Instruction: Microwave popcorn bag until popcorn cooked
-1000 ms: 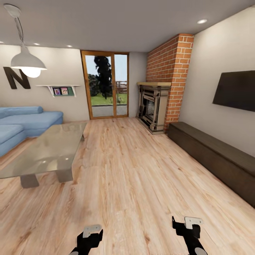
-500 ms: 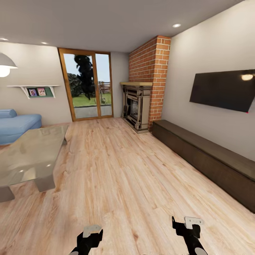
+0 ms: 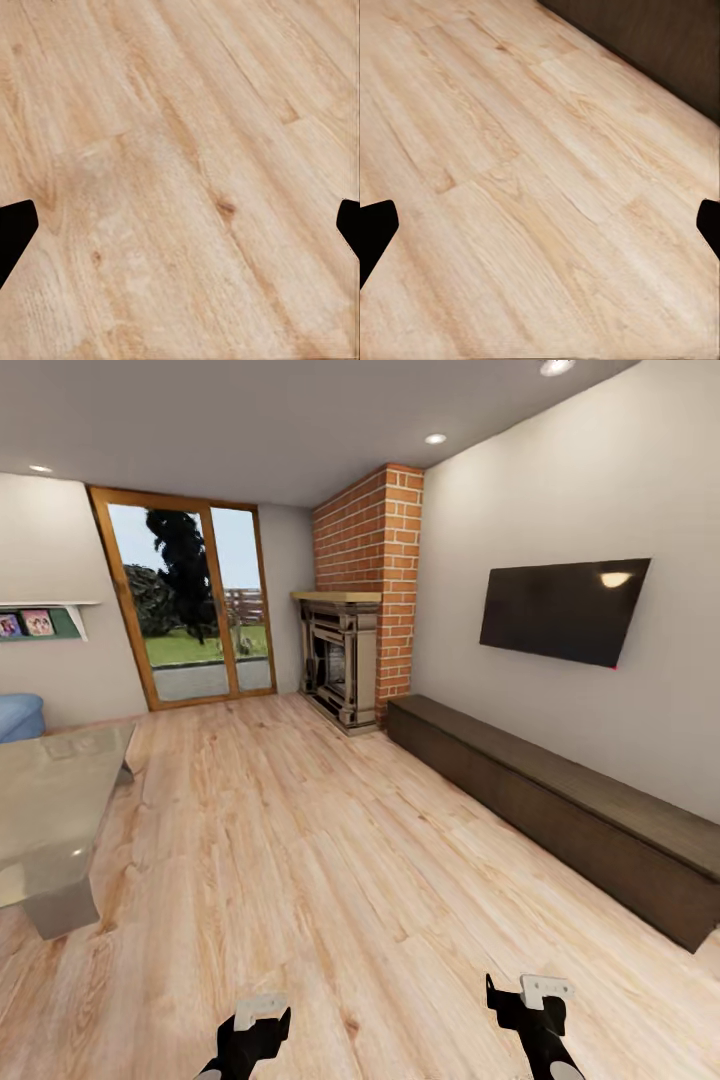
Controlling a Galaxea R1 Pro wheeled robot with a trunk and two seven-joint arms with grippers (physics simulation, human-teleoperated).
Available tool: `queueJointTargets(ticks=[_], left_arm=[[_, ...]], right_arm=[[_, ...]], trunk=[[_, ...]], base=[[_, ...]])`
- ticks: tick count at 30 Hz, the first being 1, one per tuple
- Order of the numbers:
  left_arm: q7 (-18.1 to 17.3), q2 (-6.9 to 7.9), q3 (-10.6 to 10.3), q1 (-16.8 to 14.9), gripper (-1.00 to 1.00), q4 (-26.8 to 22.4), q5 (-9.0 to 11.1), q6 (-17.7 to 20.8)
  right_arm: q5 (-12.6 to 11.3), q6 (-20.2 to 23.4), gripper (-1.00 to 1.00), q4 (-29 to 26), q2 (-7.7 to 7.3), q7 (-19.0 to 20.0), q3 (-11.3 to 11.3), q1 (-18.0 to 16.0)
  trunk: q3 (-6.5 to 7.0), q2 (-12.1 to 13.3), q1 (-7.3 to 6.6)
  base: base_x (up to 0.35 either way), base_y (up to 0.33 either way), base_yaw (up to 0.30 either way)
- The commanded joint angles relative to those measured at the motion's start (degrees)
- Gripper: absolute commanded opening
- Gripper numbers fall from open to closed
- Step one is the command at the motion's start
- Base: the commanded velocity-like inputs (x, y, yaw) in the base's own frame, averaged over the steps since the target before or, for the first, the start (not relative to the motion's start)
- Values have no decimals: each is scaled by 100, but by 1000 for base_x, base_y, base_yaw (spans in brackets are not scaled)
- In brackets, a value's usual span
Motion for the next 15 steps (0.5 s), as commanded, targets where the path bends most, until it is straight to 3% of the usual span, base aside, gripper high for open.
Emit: queueJointTargets(ticks=[1, 15], left_arm=[[-4, -4, 25, -3, 100, 2, 8, -17], [-4, -4, 18, -3, 100, 0, 9, -18]], right_arm=[[-6, -18, 100, 5, -1, -15, 5, -4], [-22, -18, 100, 14, -1, -15, -25, -5]], trunk=[[-6, -3, 0], [-6, -3, 0]], base=[[0, 0, -300], [0, 0, -300]])
